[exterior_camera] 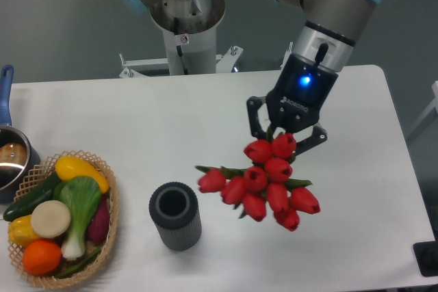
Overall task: Insert the flowers into the vase
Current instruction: 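Carry the red tulip bunch with the gripper toward the grey vase, then lower the tulip stems into the grey vase opening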
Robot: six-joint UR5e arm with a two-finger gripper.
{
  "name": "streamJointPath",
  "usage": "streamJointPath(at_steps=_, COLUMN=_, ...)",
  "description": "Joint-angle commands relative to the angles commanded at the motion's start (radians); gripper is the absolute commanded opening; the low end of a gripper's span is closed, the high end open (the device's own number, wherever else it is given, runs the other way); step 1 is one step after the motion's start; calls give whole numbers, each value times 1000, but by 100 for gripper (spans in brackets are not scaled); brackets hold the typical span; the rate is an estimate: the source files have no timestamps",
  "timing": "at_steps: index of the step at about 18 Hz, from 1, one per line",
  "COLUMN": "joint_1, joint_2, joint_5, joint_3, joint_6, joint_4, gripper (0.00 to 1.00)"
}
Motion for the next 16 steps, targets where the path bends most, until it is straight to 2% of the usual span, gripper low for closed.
streamJointPath(at_steps=3, joint_1=-3, joint_2=-12, joint_5=-135, joint_3=2, joint_6=-20, joint_4=57, gripper=0)
streamJointPath(at_steps=5, joint_1=-2, joint_2=-17, joint_5=-204, joint_3=0, joint_6=-22, joint_4=63, gripper=0)
streamJointPath(at_steps=9, joint_1=0, joint_2=-20, joint_5=-258, joint_3=-3, joint_6=-14, joint_4=71, gripper=0)
streamJointPath(at_steps=13, joint_1=-5, joint_2=-44, joint_5=-267, joint_3=-35, joint_6=-11, joint_4=167, gripper=2)
streamJointPath(at_steps=16, joint_1=-23, joint_2=-60, joint_5=-267, joint_3=-41, joint_6=-9, joint_4=186, gripper=3)
